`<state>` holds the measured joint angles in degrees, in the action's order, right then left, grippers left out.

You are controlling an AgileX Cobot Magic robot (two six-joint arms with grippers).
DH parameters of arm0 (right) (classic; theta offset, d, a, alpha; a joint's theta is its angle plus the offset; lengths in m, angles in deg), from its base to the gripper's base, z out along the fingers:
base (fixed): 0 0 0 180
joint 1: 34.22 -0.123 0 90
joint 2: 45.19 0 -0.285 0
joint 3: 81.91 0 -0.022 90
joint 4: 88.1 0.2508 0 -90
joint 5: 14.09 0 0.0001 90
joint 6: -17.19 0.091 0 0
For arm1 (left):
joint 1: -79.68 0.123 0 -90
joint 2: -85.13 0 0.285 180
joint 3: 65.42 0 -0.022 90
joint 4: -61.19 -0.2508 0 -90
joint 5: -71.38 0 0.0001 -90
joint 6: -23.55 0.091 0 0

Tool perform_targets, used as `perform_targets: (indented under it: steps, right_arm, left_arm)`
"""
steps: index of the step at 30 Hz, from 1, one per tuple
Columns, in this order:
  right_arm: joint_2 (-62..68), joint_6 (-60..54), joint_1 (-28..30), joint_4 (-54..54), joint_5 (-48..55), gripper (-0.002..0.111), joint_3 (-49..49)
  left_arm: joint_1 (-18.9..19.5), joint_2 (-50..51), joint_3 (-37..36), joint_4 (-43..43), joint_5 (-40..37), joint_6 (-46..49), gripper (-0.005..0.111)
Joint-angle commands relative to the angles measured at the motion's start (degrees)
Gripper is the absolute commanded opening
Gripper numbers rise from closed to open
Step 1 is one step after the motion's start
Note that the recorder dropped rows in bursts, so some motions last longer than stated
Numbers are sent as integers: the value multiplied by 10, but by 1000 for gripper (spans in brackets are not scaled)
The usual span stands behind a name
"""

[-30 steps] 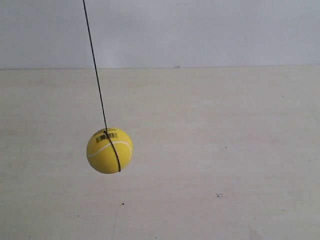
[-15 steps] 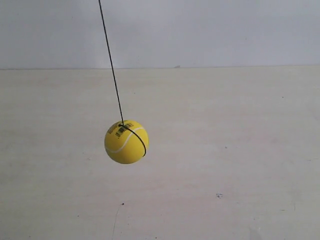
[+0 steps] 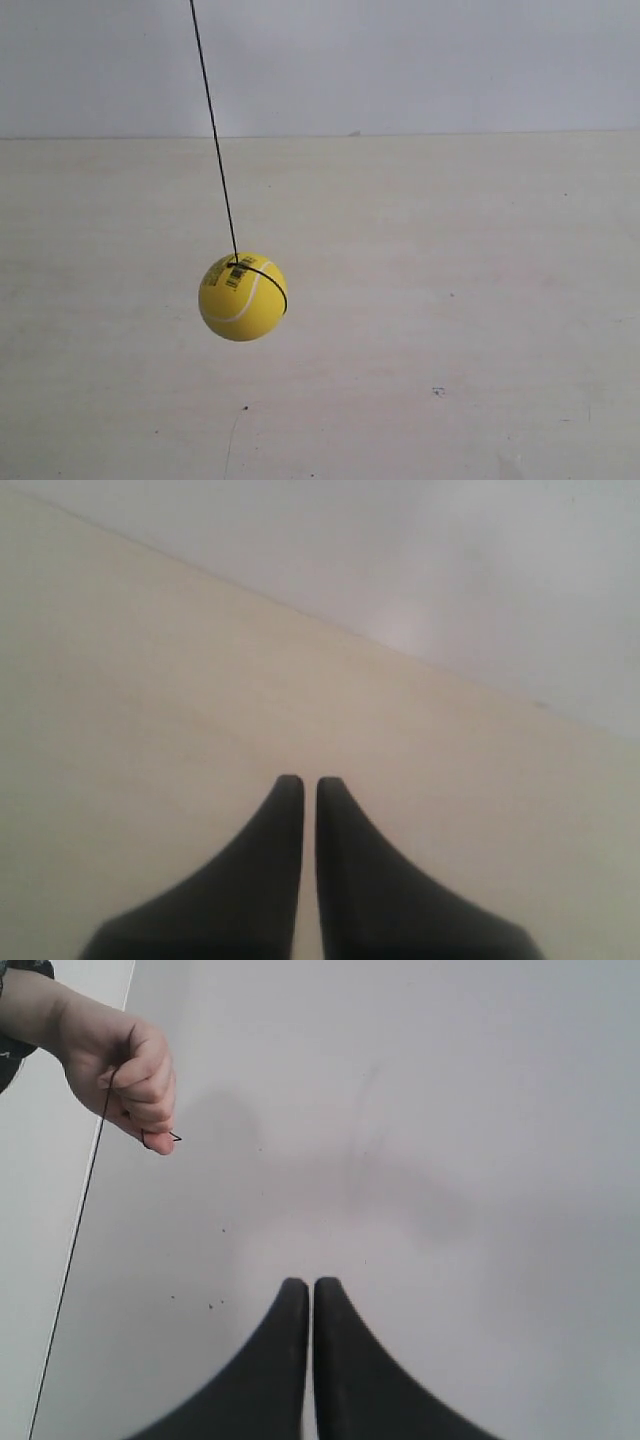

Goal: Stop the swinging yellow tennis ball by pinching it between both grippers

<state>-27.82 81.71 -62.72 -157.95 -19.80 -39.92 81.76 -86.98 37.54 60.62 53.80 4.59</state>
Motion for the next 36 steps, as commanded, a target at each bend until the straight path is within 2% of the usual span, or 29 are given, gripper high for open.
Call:
perform_targets:
  steps: [1, 5, 36]
  right_arm:
    - [-2, -2, 0, 6, 3, 0, -3]
    - [-2, -2, 0, 6, 1, 0, -3]
    - [-2, -2, 0, 6, 1, 0, -3]
  left_arm:
    - [1, -1, -2, -4, 0, 179, 5]
    - [1, -1, -2, -4, 0, 258, 5]
    - [1, -1, -2, -4, 0, 261, 5]
